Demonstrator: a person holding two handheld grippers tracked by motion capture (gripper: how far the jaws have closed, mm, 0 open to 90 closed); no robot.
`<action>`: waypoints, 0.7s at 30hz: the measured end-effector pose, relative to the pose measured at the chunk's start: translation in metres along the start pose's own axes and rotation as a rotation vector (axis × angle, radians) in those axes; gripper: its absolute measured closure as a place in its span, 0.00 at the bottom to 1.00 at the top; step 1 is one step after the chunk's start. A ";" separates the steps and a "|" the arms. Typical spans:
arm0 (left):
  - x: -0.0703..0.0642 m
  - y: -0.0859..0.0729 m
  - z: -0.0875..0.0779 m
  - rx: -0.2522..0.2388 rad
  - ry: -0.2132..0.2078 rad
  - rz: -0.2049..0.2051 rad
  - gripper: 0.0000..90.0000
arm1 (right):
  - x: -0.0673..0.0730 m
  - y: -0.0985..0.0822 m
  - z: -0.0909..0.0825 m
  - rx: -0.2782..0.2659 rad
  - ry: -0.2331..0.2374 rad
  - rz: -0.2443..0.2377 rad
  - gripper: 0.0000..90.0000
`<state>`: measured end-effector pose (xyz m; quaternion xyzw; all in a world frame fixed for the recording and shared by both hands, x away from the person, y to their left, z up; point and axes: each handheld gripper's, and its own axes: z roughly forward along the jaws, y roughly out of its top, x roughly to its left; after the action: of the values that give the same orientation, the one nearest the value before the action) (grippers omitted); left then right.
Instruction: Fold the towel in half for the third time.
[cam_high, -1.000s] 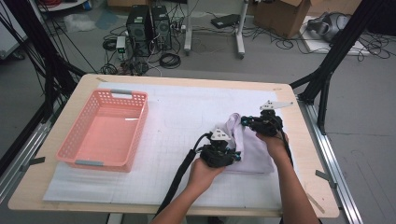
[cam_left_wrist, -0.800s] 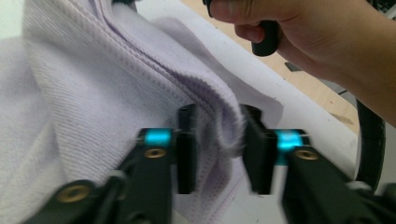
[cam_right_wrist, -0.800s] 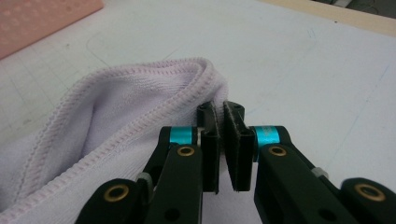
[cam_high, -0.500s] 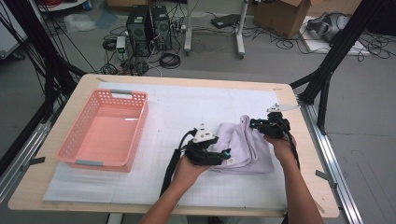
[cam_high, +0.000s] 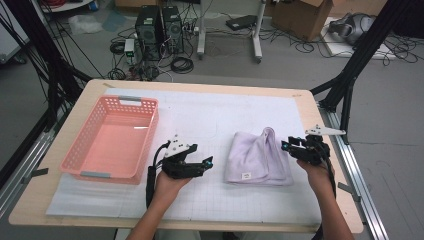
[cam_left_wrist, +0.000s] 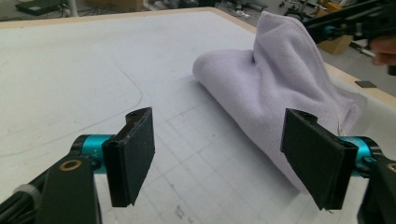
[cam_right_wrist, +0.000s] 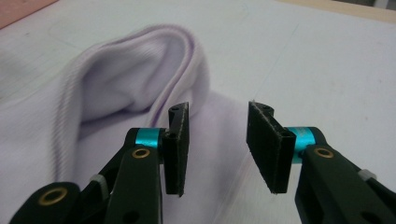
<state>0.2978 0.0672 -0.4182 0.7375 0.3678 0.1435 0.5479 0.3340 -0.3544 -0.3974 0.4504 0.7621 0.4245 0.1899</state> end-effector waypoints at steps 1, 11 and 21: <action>0.001 -0.002 -0.002 -0.001 0.007 -0.002 0.25 | 0.004 -0.003 -0.005 -0.007 0.002 -0.007 0.66; 0.006 -0.016 -0.025 -0.029 0.008 -0.004 0.24 | 0.037 -0.041 -0.003 0.104 0.024 -0.034 0.82; 0.012 -0.022 -0.035 -0.028 0.030 -0.003 0.24 | 0.033 -0.046 -0.019 0.121 -0.094 0.040 0.68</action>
<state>0.2761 0.1032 -0.4282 0.7270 0.3749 0.1589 0.5528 0.2798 -0.3467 -0.4210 0.4957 0.7675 0.3598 0.1891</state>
